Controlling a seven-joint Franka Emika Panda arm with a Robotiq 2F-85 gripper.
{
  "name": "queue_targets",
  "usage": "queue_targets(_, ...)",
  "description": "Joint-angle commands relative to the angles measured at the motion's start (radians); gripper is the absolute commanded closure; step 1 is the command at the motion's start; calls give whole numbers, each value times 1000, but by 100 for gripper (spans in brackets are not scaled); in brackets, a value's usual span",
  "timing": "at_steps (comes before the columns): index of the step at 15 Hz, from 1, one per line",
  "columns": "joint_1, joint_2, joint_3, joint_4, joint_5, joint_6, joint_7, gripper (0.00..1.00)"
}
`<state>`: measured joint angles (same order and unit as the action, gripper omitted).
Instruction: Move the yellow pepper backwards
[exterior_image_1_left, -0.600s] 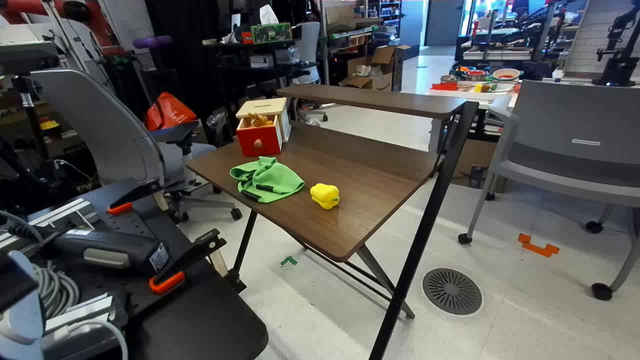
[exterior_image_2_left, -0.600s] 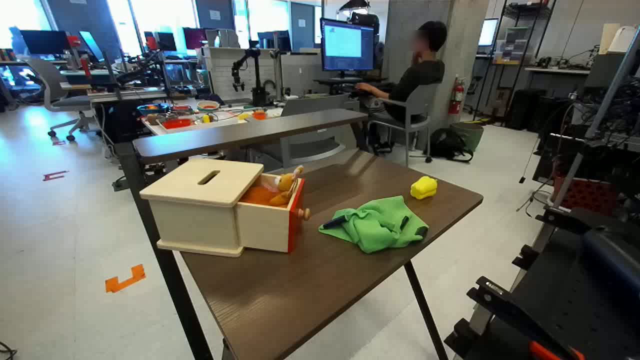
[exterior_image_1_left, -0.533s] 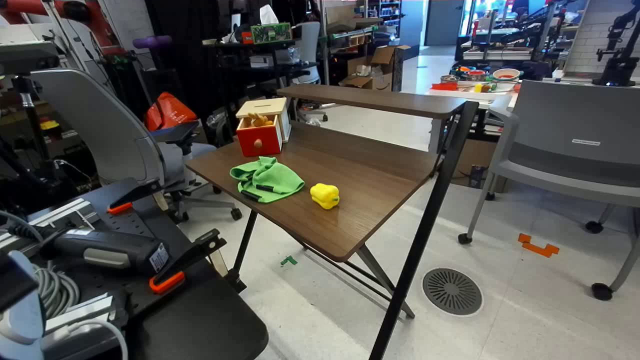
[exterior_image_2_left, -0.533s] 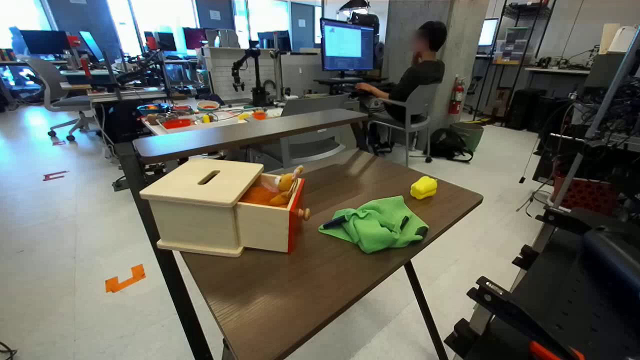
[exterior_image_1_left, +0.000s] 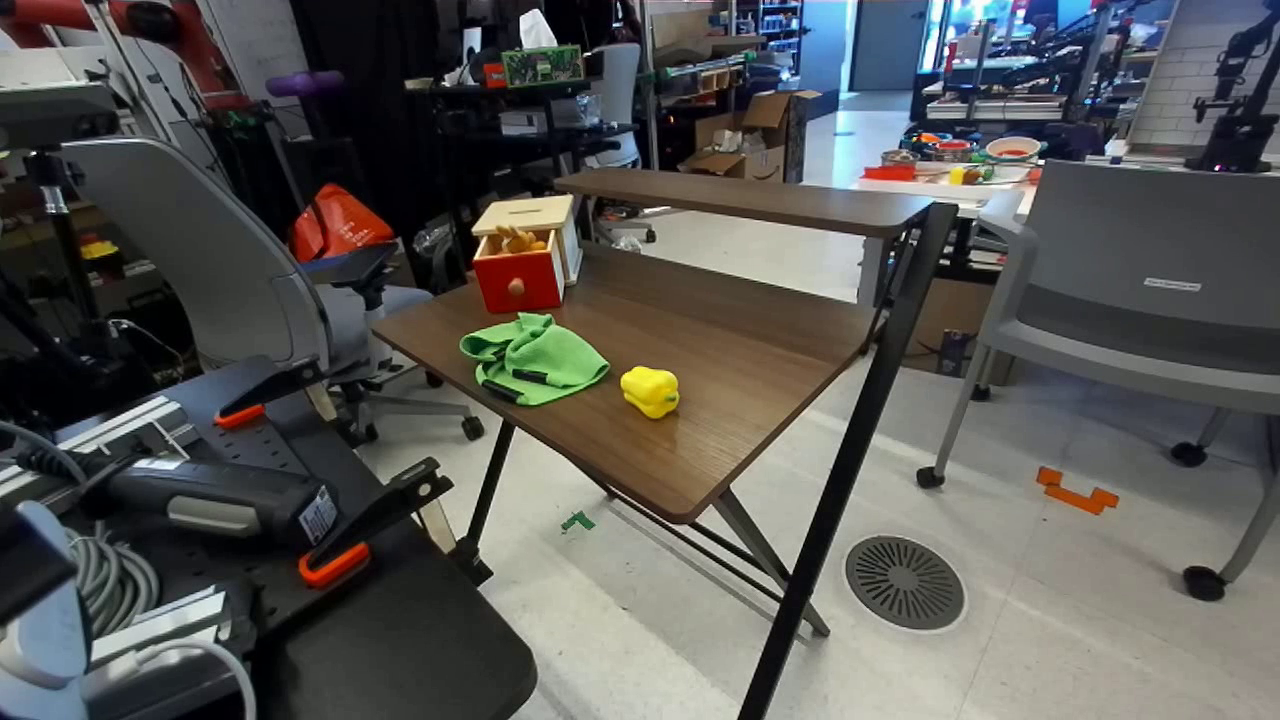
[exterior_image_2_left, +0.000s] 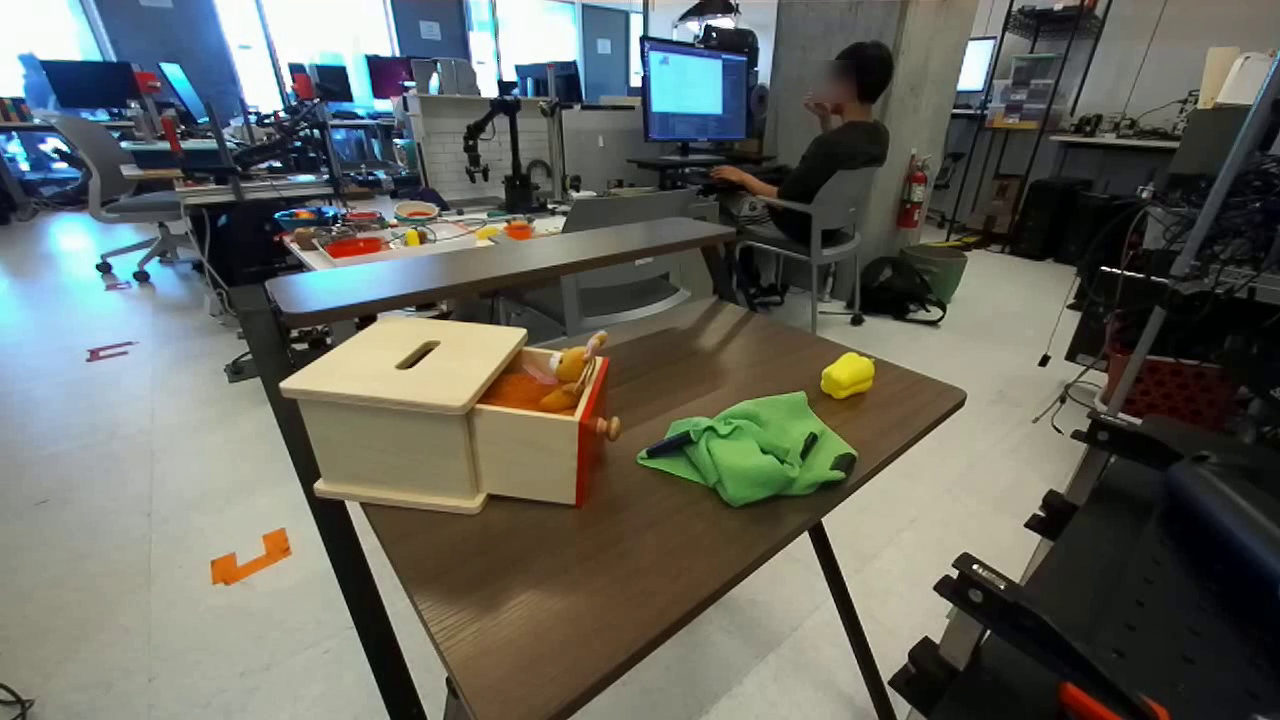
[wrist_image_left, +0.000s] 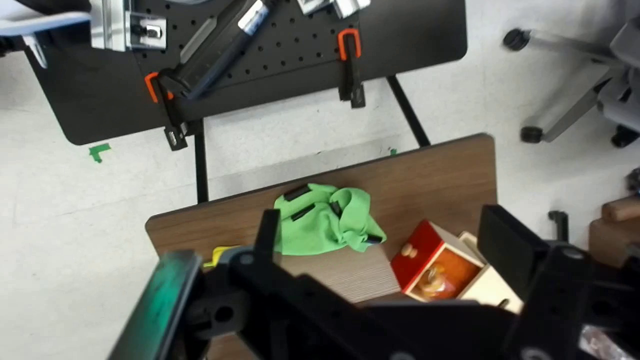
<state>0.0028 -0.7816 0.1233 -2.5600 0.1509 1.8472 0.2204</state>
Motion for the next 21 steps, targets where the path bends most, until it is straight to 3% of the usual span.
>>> queue_targets(1, -87, 196, 25, -18, -79, 259, 88, 0)
queue_targets(7, -222, 602, 29, 36, -276, 647, 385, 0)
queue_targets(10, -254, 806, -20, 113, -439, 750, 591, 0)
queue_targets(13, -194, 984, -135, 213, -541, 819, 770, 0)
queue_targets(15, -136, 1086, -216, 281, -550, 849, 843, 0)
queue_targets(18, -47, 1225, -306, 377, -509, 874, 900, 0)
queue_targets(21, 23, 1336, -349, 456, -469, 881, 936, 0)
